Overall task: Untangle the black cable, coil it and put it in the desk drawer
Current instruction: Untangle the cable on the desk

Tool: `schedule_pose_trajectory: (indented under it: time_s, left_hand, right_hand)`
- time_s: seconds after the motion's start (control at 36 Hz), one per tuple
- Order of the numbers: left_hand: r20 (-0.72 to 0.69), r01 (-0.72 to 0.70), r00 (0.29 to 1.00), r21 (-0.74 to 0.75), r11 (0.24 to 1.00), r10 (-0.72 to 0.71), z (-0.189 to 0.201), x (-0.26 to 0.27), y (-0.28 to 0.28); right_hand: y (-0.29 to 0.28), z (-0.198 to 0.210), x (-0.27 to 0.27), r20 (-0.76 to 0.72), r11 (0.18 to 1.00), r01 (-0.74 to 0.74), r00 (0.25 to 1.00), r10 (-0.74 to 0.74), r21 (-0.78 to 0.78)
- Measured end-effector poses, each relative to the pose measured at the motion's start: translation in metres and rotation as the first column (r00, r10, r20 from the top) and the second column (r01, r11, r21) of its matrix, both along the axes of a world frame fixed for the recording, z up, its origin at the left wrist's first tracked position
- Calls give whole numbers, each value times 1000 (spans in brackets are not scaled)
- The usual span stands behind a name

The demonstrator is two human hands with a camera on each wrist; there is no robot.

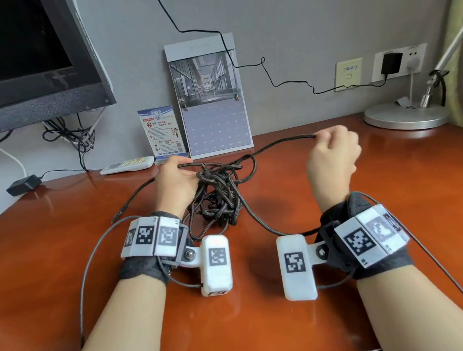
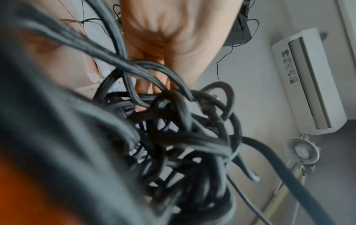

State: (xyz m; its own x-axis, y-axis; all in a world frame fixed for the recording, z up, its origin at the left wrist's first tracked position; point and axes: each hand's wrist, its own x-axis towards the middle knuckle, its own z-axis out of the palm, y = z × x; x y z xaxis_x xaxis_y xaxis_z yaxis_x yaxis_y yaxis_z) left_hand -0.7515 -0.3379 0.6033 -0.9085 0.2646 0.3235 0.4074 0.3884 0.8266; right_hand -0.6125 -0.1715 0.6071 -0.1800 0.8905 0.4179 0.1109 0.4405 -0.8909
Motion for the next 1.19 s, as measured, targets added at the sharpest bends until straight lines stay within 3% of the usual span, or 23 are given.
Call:
schedule_pose_trajectory:
  time_s: [0.11, 0.22, 0.31, 0.44, 0.53, 0.64, 0.72, 0.89, 1.0, 1.19]
  left_hand:
    - [30, -1, 1000, 28, 1000, 1, 1, -1, -1]
    - [27, 16, 999, 20, 1000, -16, 2, 1, 0]
    - [18, 32, 999, 11, 999, -33, 1, 2, 0]
    - [-66, 54, 996, -7, 999, -54, 2, 9, 1]
    - [-139, 77, 987, -15, 997, -78, 5, 16, 5]
    - [-241, 110, 963, -65, 992, -122, 7, 26, 10]
    - [-290, 127, 946, -74, 989, -143, 7, 32, 13]
    - [-344, 157, 924, -65, 985, -170, 5, 37, 17]
    - [-349, 150, 923, -63, 987, -162, 3, 35, 19]
    - [-224, 137, 967, 38, 990, -126, -2, 32, 21]
  right_hand:
    - [18, -2, 5, -48, 967, 124, 989, -138, -223]
    - [21, -5, 3, 30, 954, 111, 994, -107, -280]
    - [18, -5, 4, 100, 977, 72, 994, -53, -199]
    - [3, -5, 1, 172, 991, -99, 982, 83, 91]
    - [-5, -5, -4, 144, 926, -242, 967, 208, 288]
    - [-14, -5, -6, 183, 818, -422, 907, 380, 391]
    - [-17, -7, -7, 308, 778, -476, 875, 373, 410]
    - [-17, -14, -10, 511, 744, -481, 831, 219, 464]
    - [-18, -14, -11, 409, 726, -451, 877, 252, 519]
    - [-21, -13, -11, 119, 789, -260, 965, 234, 557]
